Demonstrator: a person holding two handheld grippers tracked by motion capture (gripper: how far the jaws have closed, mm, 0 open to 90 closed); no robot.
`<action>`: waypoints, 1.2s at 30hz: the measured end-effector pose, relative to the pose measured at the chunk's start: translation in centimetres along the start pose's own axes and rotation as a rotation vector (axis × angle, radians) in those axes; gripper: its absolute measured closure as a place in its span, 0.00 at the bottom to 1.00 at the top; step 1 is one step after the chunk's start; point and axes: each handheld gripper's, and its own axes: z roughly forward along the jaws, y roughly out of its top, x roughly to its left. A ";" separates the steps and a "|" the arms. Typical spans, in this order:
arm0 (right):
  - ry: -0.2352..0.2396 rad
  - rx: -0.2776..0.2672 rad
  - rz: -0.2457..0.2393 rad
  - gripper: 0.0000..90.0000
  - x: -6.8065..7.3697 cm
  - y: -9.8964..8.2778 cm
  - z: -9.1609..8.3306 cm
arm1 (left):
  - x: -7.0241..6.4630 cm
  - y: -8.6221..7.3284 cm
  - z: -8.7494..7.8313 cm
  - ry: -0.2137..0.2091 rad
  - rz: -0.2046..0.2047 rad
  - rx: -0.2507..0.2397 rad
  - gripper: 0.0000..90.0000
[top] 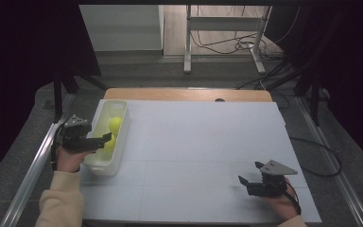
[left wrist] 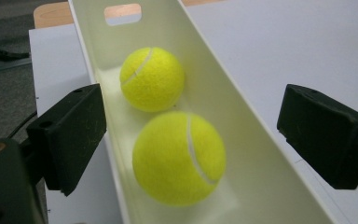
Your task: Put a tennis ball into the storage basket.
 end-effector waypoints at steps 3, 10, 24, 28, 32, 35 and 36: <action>0.000 0.000 0.000 0.17 0.0 0.0 0.0 | -0.1 0.0 0.0 -0.009 0.007 -0.002 0.11; -0.001 0.000 0.000 0.17 0.0 0.0 0.0 | -0.7 0.3 -0.5 -0.049 0.014 -0.036 0.12; -0.002 0.001 0.000 0.17 0.0 0.0 -0.1 | -2.7 0.7 -1.4 -0.174 0.042 -0.099 0.12; -0.003 0.001 0.000 0.17 0.0 0.0 -0.1 | -3.4 0.4 -1.2 -0.196 0.063 -0.095 0.12; -0.004 0.001 0.001 0.17 0.0 0.0 -0.1 | -4.3 0.2 -1.1 -0.213 0.093 -0.095 0.12; -0.004 0.001 0.000 0.17 0.0 0.0 -0.1 | -5.0 0.0 -0.9 -0.229 0.100 -0.095 0.12; -0.004 0.000 0.000 0.17 0.0 0.0 -0.1 | -5.1 0.0 -0.8 -0.234 0.101 -0.094 0.12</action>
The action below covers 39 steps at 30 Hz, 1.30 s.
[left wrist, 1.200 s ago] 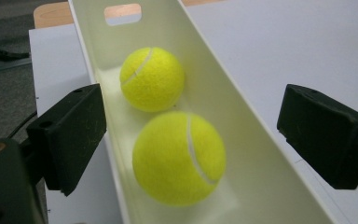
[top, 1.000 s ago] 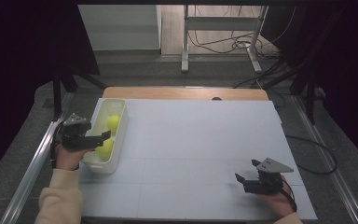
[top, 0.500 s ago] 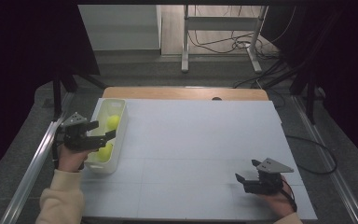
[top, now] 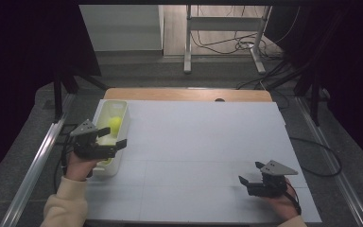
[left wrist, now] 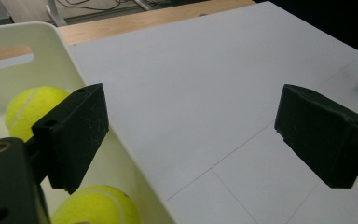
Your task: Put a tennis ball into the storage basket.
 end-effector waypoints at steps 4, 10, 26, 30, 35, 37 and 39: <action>0.001 -0.003 0.001 0.17 0.0 0.0 0.0 | -0.9 -0.2 0.2 -0.022 0.018 -0.003 0.12; 0.001 -0.005 0.001 0.17 0.0 0.0 0.0 | -2.3 -0.9 0.0 -0.035 0.054 -0.009 0.12; 0.001 -0.002 -0.001 0.17 0.0 0.0 -0.1 | -5.6 -4.1 1.4 -0.113 0.082 -0.005 0.12; 0.001 -0.003 -0.003 0.17 0.1 0.0 -0.1 | -6.4 -5.0 1.4 -0.124 0.107 -0.021 0.12; -0.001 0.002 -0.004 0.17 0.0 0.0 0.0 | -7.2 -6.1 1.7 -0.128 0.127 -0.009 0.12; 0.000 0.001 -0.006 0.17 0.1 0.0 0.0 | -7.3 -6.5 1.9 -0.134 0.130 0.007 0.13; 0.000 0.002 -0.007 0.17 0.1 0.0 0.0 | -7.3 -6.8 2.3 -0.126 0.142 0.029 0.13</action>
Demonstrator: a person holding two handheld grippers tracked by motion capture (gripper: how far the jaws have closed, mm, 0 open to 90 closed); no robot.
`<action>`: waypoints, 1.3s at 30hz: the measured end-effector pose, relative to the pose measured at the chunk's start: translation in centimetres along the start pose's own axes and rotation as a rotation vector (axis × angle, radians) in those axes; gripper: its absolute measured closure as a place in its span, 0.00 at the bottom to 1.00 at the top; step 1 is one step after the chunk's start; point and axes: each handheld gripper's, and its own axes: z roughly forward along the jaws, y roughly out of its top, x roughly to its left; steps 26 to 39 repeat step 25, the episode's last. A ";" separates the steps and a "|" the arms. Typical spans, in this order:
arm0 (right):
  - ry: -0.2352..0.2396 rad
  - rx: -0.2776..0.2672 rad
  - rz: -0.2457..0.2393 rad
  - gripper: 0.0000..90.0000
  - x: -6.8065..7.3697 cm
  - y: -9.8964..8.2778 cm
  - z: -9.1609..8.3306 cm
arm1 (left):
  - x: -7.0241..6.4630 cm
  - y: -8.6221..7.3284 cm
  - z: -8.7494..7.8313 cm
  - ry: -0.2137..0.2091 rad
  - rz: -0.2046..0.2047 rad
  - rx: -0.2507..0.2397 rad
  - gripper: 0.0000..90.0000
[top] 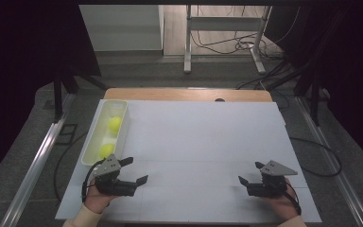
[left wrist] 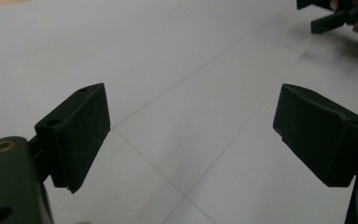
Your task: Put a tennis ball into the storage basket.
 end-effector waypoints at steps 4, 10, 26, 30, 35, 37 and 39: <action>0.001 0.000 -0.001 0.17 0.0 0.0 0.0 | 0.2 -0.4 0.6 -0.003 -0.006 0.023 0.13; 0.003 0.001 0.000 0.17 0.0 0.0 0.0 | 0.5 -0.5 0.7 0.007 -0.014 0.030 0.13; 0.005 -0.001 -0.002 0.17 0.0 0.0 0.0 | 0.4 -0.5 1.0 0.007 -0.010 0.038 0.13; 0.005 -0.001 -0.002 0.17 0.0 0.0 0.0 | 0.4 -0.5 1.0 0.007 -0.010 0.038 0.13; 0.005 -0.001 -0.002 0.17 0.0 0.0 0.0 | 0.4 -0.5 1.0 0.007 -0.010 0.038 0.13; 0.005 -0.001 -0.002 0.17 0.0 0.0 0.0 | 0.4 -0.5 1.0 0.007 -0.010 0.038 0.13; 0.005 -0.001 -0.002 0.17 0.0 0.0 0.0 | 0.4 -0.5 1.0 0.007 -0.010 0.038 0.13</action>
